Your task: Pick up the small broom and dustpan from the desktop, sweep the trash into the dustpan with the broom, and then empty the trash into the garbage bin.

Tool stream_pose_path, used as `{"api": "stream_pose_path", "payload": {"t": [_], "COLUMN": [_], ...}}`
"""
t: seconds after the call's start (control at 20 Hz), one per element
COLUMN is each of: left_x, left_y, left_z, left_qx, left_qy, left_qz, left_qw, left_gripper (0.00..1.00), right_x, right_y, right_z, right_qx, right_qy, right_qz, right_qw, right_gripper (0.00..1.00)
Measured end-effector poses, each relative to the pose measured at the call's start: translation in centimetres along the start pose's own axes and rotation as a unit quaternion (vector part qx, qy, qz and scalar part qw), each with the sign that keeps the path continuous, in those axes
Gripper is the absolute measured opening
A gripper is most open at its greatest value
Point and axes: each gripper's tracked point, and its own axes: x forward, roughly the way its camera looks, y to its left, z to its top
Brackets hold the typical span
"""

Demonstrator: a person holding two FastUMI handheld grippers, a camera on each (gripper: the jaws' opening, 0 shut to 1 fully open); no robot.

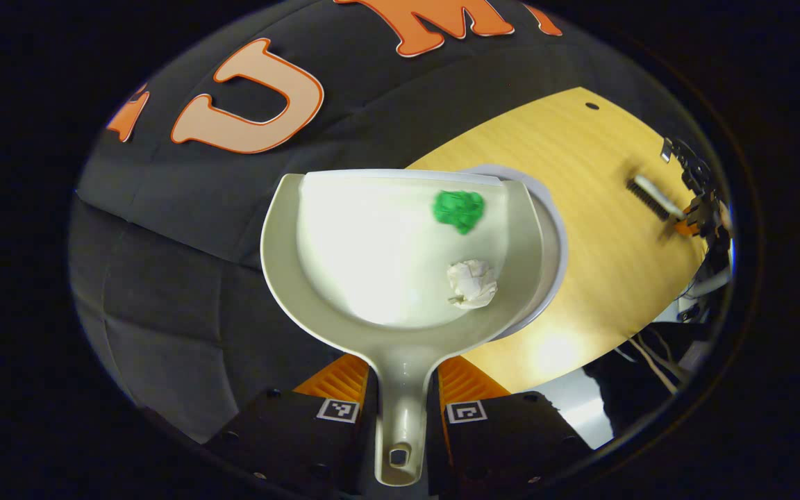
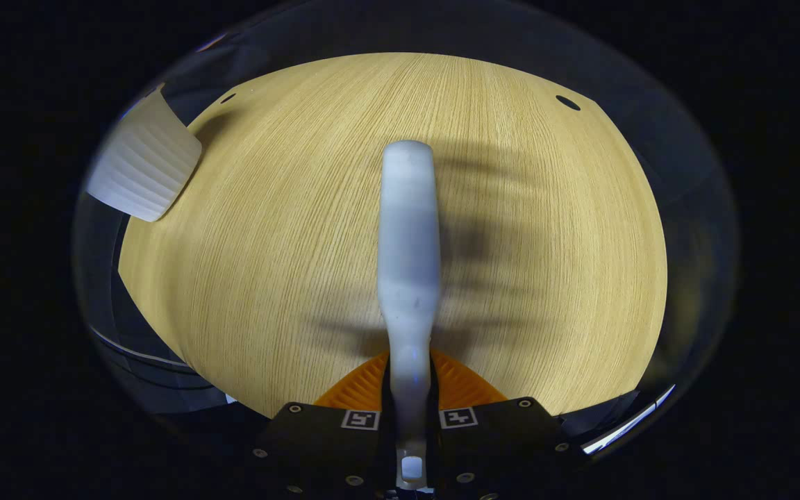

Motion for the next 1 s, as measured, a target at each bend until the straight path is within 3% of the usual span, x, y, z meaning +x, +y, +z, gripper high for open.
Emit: {"api": "stream_pose_path", "payload": {"t": [0.25,0.4,0.8,0.85,1.0], "left_x": [1.1,1.8,1.7,1.9,2.0], "left_y": [2.5,3.2,4.6,4.5,3.5], "left_z": [-0.7,-0.6,-0.1,-0.4,-0.6], "left_qx": [0.109,0.163,0.294,0.287,0.216], "left_qy": [0.056,0.062,0.079,0.079,0.058], "left_qz": [0.041,0.055,0.103,0.099,0.059], "left_qw": [0.992,0.983,0.947,0.949,0.973], "left_gripper": [0.31,0.31,0.31,0.31,0.31], "right_x": [-0.1,-0.1,0.3,0.3,0.5], "right_y": [0.1,0.1,0.4,0.3,0.4], "right_z": [0.1,0.1,0.1,0.2,0.3], "right_qx": [-0.001,0.002,0.005,0.006,0.007], "right_qy": [0.004,0.005,0.008,0.009,0.009], "right_qz": [-0.003,-0.004,-0.008,-0.008,-0.007], "right_qw": [1.0,1.0,1.0,1.0,1.0], "right_gripper": [0.16,0.16,0.17,0.17,0.17]}}
